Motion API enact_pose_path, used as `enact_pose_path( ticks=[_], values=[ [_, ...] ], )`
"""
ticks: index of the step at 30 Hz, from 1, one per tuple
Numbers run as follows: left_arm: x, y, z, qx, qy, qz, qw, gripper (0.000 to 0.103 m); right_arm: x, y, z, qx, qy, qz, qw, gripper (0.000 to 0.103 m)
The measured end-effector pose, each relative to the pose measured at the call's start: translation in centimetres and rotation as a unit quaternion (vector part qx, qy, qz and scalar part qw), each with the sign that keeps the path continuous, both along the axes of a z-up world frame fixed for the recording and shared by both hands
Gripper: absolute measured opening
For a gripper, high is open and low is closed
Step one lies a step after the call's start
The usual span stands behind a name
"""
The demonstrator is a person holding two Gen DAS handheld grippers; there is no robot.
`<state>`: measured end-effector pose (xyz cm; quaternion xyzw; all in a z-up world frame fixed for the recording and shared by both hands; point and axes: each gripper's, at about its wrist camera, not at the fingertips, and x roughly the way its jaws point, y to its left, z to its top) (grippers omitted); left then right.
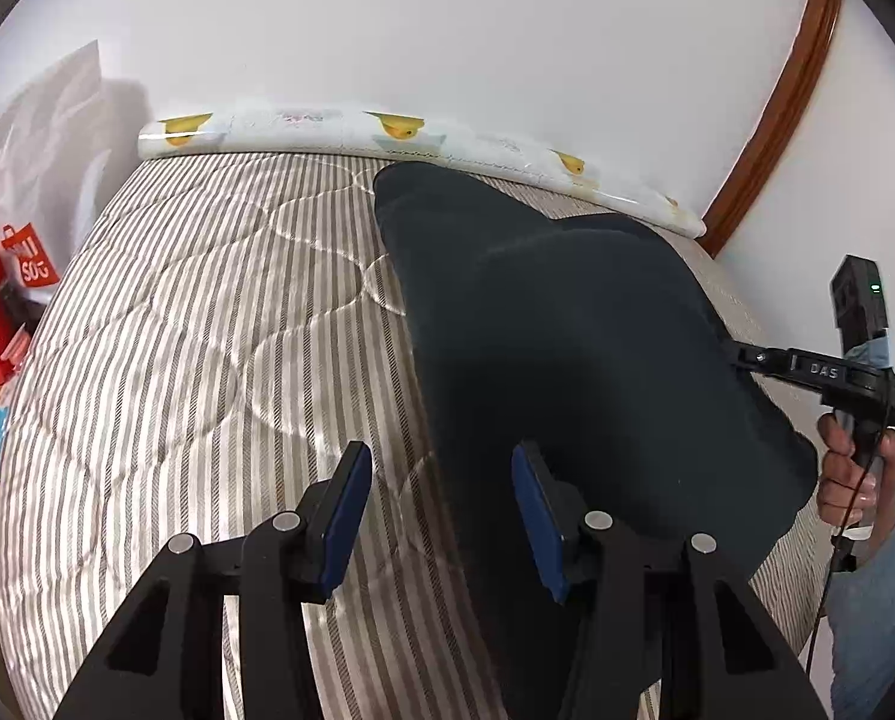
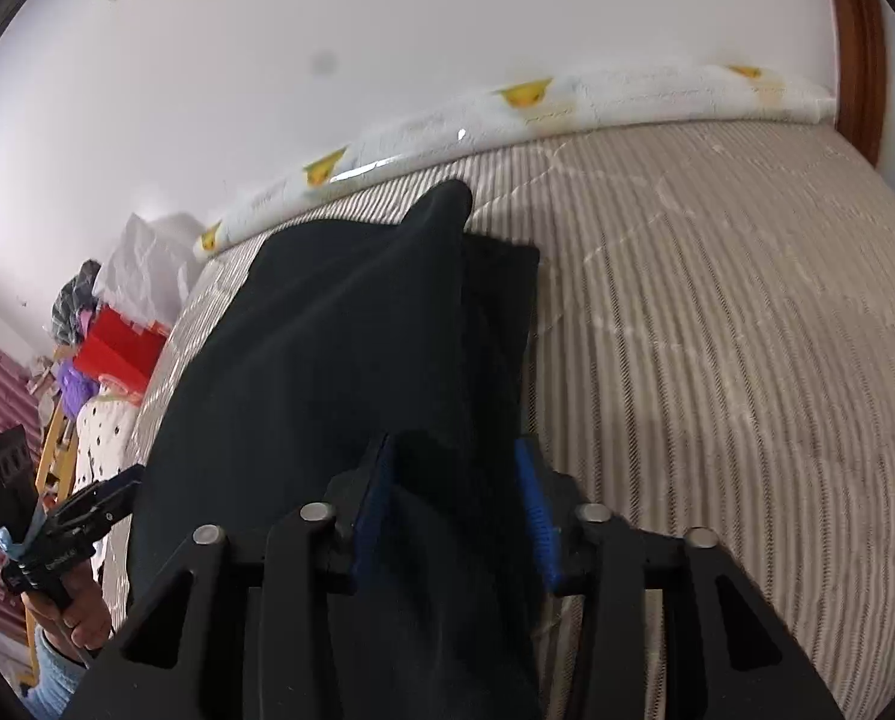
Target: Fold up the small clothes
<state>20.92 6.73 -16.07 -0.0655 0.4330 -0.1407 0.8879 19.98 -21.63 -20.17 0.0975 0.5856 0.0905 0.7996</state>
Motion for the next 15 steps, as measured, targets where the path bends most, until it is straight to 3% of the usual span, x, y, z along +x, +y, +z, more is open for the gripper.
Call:
enact_pose_path(
  ticks=[5,9,12,15],
  values=[
    [-0.5,-0.5,-0.3,0.014,0.011,0.0,0.9998,0.046,-2.2,-0.2,3.6,-0.002,-0.074,0.021,0.997,0.006],
    [-1.1,-0.9,0.0,0.026,0.006,0.002,0.9996,0.046,-2.0,-0.2,1.5,-0.044,-0.031,0.008,0.999,0.008],
    [-1.8,-0.8,0.4,0.018,0.0,-0.002,0.9998,0.046,-2.9,-0.3,2.1,-0.057,-0.03,-0.008,0.998,0.015],
    [-2.4,-0.7,0.8,0.009,-0.006,-0.006,0.9999,0.046,-4.9,-0.5,3.4,-0.056,-0.041,-0.014,0.998,0.028]
  ],
)
